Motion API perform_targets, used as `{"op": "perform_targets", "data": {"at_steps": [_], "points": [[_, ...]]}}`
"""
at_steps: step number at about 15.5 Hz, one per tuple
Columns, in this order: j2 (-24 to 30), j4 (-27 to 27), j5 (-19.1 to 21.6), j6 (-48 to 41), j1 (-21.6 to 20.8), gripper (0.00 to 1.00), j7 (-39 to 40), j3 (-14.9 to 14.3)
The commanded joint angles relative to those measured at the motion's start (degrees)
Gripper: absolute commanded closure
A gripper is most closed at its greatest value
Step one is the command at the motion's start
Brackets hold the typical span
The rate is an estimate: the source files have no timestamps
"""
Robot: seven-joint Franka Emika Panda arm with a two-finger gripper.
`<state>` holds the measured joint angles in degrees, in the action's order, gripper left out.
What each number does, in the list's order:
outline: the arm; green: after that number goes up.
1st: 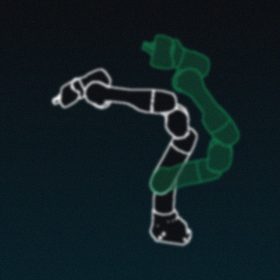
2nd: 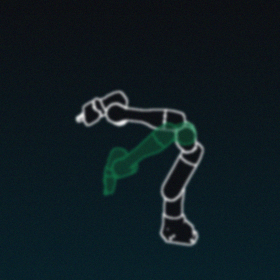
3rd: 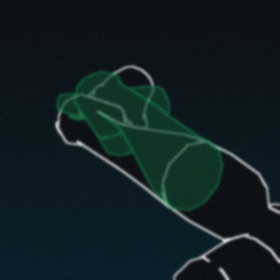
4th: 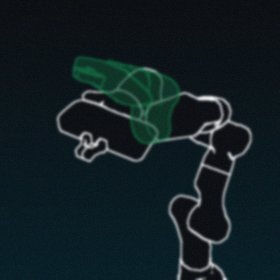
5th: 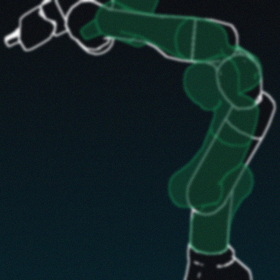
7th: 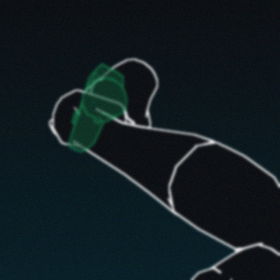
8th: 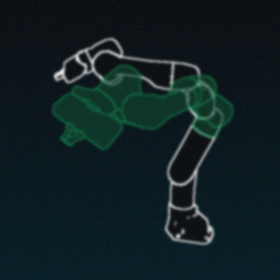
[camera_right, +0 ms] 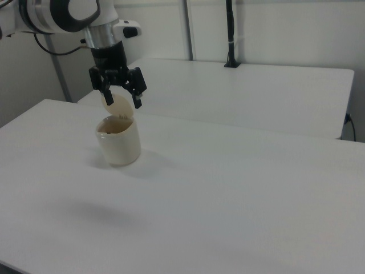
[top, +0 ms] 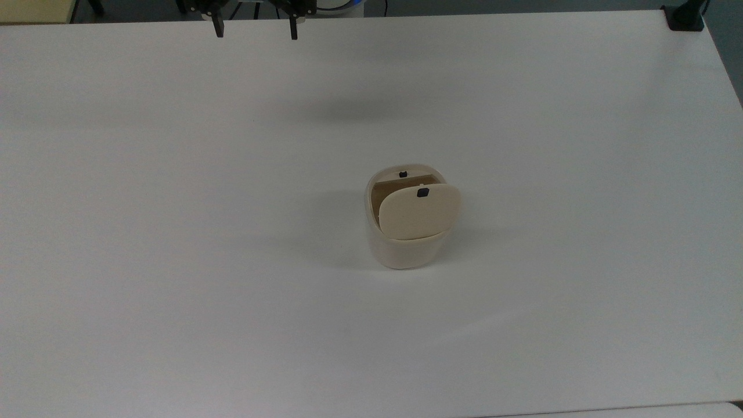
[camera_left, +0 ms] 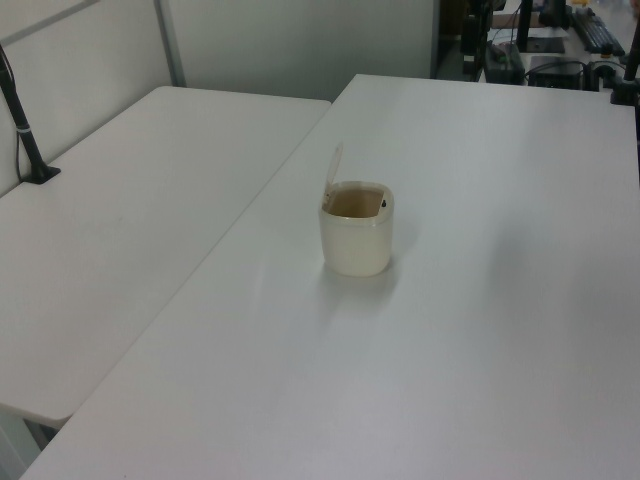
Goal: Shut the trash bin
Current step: 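Move the gripper over the cream trash bin's open lid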
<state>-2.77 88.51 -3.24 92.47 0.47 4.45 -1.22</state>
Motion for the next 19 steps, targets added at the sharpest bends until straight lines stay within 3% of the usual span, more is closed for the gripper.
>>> {"op": "perform_targets", "data": {"at_steps": [1, 11, 12, 17, 19], "points": [[1.27, 0.78, -0.62, -1.42, 0.15, 0.00, 1.26, 0.25], [1.27, 0.78, -0.62, -1.33, 0.15, 0.00, 1.35, 0.17], [1.18, 0.87, -0.62, -1.24, 0.15, 0.09, 1.44, 0.17], [1.10, 0.78, -0.62, -1.16, 0.06, 0.80, 1.35, 0.25], [1.01, 0.78, -0.62, -1.07, 0.06, 0.94, 1.35, 0.25]]}}
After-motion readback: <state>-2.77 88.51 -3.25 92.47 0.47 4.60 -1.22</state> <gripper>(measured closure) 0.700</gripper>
